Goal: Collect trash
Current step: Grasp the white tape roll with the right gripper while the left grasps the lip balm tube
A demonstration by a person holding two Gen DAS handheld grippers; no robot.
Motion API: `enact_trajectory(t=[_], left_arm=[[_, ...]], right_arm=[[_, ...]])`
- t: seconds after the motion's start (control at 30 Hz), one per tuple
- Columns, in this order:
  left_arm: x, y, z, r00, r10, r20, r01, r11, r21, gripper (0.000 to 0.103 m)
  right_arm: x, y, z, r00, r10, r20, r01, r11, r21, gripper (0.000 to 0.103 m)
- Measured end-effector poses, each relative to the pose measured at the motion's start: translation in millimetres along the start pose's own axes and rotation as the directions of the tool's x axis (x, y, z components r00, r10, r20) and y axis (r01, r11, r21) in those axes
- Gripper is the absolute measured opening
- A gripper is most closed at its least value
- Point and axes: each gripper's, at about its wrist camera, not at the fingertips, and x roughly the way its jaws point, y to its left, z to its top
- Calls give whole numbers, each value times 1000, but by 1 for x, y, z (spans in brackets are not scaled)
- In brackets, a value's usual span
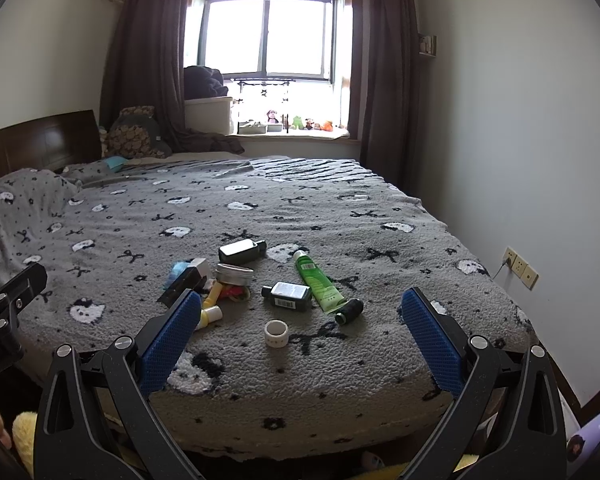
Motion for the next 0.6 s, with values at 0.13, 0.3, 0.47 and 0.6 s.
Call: enact_trajectory(t=[0.13, 0.3, 0.47, 0.6], left_arm=[[6, -1, -5, 1000, -2, -8, 2, 1000, 1, 95], [20, 0, -14, 1000, -6, -26, 6, 1000, 8, 95], [40, 4, -26, 999, -2, -40, 3, 1000, 22, 95], [66, 1, -41, 996, -5, -88, 10, 999, 49, 95]], right_arm=[[5, -3, -1, 1000, -5, -7, 5, 1000, 9, 100], [18, -12, -7, 1000, -7, -7, 7, 1000, 26, 100], [37, -18, -19, 999, -42, -13, 42, 999, 12, 100], [59, -23, -32, 997, -65, -50, 65, 998, 2, 100]])
